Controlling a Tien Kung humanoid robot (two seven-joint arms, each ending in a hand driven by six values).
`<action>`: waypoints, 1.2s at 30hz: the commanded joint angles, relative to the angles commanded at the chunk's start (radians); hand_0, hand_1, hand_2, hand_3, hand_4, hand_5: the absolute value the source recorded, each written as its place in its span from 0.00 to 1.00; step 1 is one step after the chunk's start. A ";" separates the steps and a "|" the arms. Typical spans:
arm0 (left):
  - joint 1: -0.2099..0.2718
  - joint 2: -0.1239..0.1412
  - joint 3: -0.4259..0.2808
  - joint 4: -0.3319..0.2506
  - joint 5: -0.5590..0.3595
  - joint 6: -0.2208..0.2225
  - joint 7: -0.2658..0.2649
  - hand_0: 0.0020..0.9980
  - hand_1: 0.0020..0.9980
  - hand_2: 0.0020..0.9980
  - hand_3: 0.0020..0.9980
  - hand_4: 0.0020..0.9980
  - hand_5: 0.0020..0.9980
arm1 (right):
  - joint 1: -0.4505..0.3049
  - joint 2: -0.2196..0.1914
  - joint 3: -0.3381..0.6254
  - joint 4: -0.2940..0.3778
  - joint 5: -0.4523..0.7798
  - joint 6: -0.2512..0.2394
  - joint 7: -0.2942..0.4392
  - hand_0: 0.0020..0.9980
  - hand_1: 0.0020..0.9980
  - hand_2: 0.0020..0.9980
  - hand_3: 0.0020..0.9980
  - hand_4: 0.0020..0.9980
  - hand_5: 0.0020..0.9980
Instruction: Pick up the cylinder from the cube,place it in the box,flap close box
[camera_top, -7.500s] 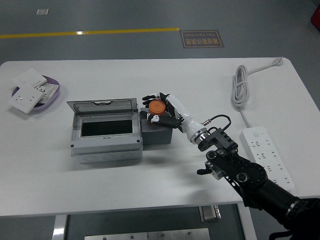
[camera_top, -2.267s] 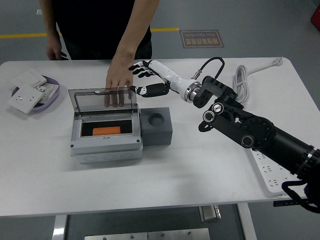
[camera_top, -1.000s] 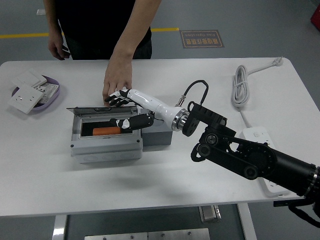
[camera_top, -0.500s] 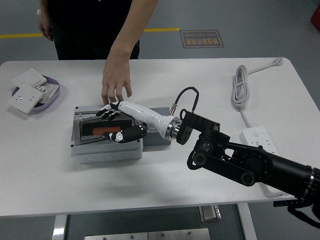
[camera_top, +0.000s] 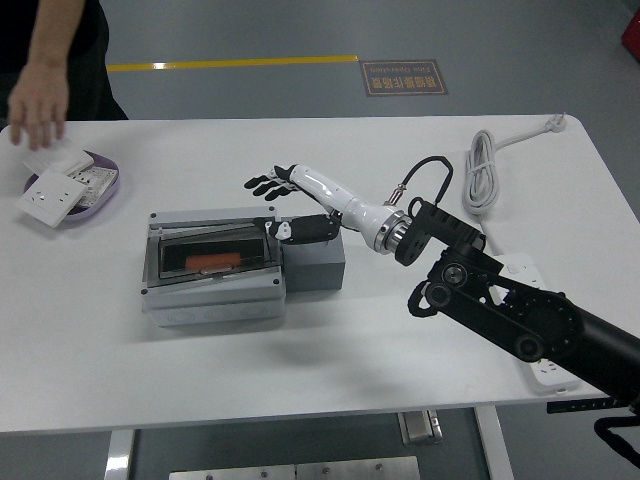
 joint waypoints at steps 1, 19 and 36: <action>0.001 -0.001 0.002 0.000 -0.004 0.001 0.000 0.60 0.58 0.59 0.58 0.64 0.21 | -0.020 -0.005 0.028 0.005 -0.002 0.001 0.002 0.80 0.73 0.75 0.77 0.65 0.25; -0.003 -0.009 0.029 0.000 -0.039 0.003 -0.002 0.60 0.58 0.59 0.58 0.64 0.20 | -0.386 -0.005 0.454 0.049 0.086 -0.038 0.123 0.80 0.72 0.74 0.73 0.66 0.25; -0.021 -0.008 0.012 0.000 -0.020 0.001 0.000 0.60 0.58 0.59 0.58 0.64 0.20 | -0.452 -0.014 0.574 0.080 0.081 -0.055 0.123 0.80 0.72 0.73 0.71 0.66 0.24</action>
